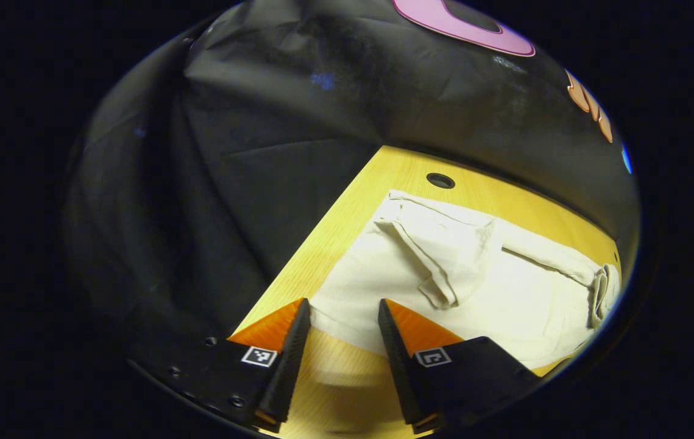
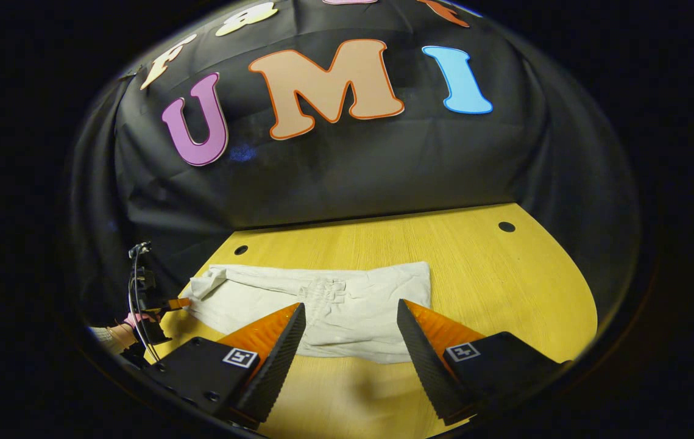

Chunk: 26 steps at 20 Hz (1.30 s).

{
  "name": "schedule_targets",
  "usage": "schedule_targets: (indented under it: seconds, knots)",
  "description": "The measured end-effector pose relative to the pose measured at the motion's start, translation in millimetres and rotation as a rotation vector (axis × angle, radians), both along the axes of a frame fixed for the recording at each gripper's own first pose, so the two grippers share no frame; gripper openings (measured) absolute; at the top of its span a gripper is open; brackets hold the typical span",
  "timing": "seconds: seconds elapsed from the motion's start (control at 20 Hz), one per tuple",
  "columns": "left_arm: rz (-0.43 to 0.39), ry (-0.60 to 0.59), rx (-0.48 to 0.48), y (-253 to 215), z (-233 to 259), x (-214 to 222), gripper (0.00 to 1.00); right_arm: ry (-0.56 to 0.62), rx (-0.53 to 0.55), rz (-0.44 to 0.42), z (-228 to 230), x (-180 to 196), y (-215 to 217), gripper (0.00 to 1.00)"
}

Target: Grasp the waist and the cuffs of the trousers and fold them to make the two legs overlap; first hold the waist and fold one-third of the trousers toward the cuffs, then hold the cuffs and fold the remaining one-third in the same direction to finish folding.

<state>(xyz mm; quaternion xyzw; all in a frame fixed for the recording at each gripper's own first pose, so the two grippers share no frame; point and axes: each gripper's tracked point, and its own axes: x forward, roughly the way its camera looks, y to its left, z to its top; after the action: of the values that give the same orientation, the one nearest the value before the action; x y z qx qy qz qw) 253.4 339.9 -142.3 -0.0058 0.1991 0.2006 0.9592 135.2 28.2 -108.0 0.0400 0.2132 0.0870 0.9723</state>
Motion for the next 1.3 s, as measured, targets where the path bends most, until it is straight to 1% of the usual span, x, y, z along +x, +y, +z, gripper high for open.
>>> schedule_targets:
  seconds: [0.05,0.1,0.15,0.25,0.3,0.4,0.45,0.7,0.8,0.9,1.1,1.2,1.3]
  knots:
    - [-0.01,0.001,-0.001,-4,5,0,0.54,-0.005,0.0,-0.007,2,-1,-3,0.96]
    - [-0.021,0.005,0.0,-11,0,6,0.43,-0.008,0.001,-0.011,4,-2,-6,0.97]
    - [-0.031,0.009,0.002,-16,-2,9,0.24,-0.01,-0.002,-0.017,6,-3,-9,0.97]
    - [-0.025,0.021,0.02,-17,-5,11,0.02,-0.014,-0.013,-0.026,8,-6,-16,0.96]
    - [-0.015,0.023,0.017,-17,-7,11,0.0,-0.012,-0.02,-0.03,5,-6,-18,0.97]
    - [0.0,0.006,-0.005,-20,-6,12,0.0,-0.007,-0.03,-0.035,4,-9,-23,0.97]
    - [-0.009,-0.012,-0.02,-23,-1,12,0.0,-0.004,-0.031,-0.036,3,-10,-24,0.96]
    - [-0.135,-0.124,-0.06,-72,40,12,0.0,-0.009,0.013,-0.029,8,-9,-24,0.96]
    - [-0.166,-0.166,-0.067,-99,63,4,0.0,-0.013,0.025,-0.026,10,-11,-26,0.96]
    - [-0.206,-0.202,-0.079,-132,84,5,0.0,-0.013,0.035,-0.022,12,-11,-30,0.96]
    - [-0.317,-0.26,-0.093,-208,123,8,0.0,-0.023,0.041,-0.03,17,-16,-49,0.96]
    - [-0.365,-0.295,-0.071,-248,145,17,0.0,-0.028,0.042,-0.04,20,-17,-63,0.96]
    - [-0.43,-0.322,-0.05,-293,163,24,0.0,-0.03,0.041,-0.051,21,-19,-79,0.96]
